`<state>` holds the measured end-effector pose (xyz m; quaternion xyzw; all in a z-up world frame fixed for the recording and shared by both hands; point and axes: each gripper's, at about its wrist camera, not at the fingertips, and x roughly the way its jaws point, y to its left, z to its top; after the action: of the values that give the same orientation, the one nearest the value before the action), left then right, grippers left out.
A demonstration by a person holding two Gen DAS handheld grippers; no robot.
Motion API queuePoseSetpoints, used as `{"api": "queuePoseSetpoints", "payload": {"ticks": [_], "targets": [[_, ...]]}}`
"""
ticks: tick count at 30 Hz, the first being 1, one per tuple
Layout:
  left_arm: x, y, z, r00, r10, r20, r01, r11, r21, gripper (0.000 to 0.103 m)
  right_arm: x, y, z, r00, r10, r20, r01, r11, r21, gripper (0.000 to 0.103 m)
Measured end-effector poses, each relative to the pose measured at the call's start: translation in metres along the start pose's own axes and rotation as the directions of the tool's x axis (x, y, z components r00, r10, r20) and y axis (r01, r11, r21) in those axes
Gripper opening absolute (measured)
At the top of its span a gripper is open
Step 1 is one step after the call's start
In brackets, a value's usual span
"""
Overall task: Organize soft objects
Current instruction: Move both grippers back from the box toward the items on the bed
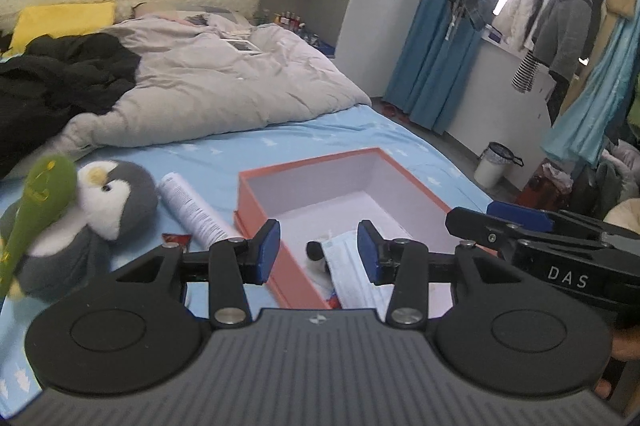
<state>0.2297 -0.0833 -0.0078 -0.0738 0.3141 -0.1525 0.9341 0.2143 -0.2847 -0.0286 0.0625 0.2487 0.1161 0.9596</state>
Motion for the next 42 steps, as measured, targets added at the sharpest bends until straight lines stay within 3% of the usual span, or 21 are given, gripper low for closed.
{"api": "queuePoseSetpoints", "payload": {"ticks": [15, 23, 30, 35, 36, 38, 39, 42], "targets": [[-0.057, 0.057, -0.054, 0.993, 0.12, 0.009, -0.119, 0.991, -0.065, 0.049, -0.01, 0.053, -0.034, 0.995, 0.096, -0.039, -0.096, 0.995, -0.018, 0.063], [-0.086, 0.083, -0.097, 0.981, 0.19, -0.031, -0.192, 0.971, -0.144, 0.049, -0.004, 0.068, -0.073, 0.982, 0.135, -0.13, -0.136, 0.991, 0.005, 0.063], [-0.091, 0.101, -0.13, 0.973, 0.217, -0.073, -0.228, 0.948, -0.222, 0.049, 0.004, 0.082, -0.101, 0.964, 0.16, -0.211, -0.166, 0.986, -0.011, 0.063], [-0.079, 0.117, -0.14, 0.968, 0.23, -0.098, -0.248, 0.931, -0.268, 0.049, 0.013, 0.09, -0.101, 0.957, 0.183, -0.226, -0.192, 0.981, -0.017, 0.064], [-0.074, 0.12, -0.139, 0.967, 0.234, -0.104, -0.254, 0.928, -0.272, 0.049, 0.017, 0.091, -0.099, 0.956, 0.184, -0.229, -0.194, 0.981, -0.021, 0.065], [-0.067, 0.125, -0.138, 0.964, 0.242, -0.113, -0.264, 0.926, -0.271, 0.049, 0.024, 0.094, -0.095, 0.953, 0.196, -0.23, -0.207, 0.978, -0.028, 0.082], [-0.062, 0.128, -0.135, 0.963, 0.245, -0.116, -0.268, 0.925, -0.27, 0.049, 0.028, 0.094, -0.093, 0.953, 0.202, -0.226, -0.213, 0.977, -0.029, 0.086], [-0.046, 0.139, -0.128, 0.959, 0.253, -0.123, -0.278, 0.922, -0.269, 0.049, 0.042, 0.096, -0.088, 0.947, 0.221, -0.235, -0.234, 0.972, -0.028, 0.088]]}}
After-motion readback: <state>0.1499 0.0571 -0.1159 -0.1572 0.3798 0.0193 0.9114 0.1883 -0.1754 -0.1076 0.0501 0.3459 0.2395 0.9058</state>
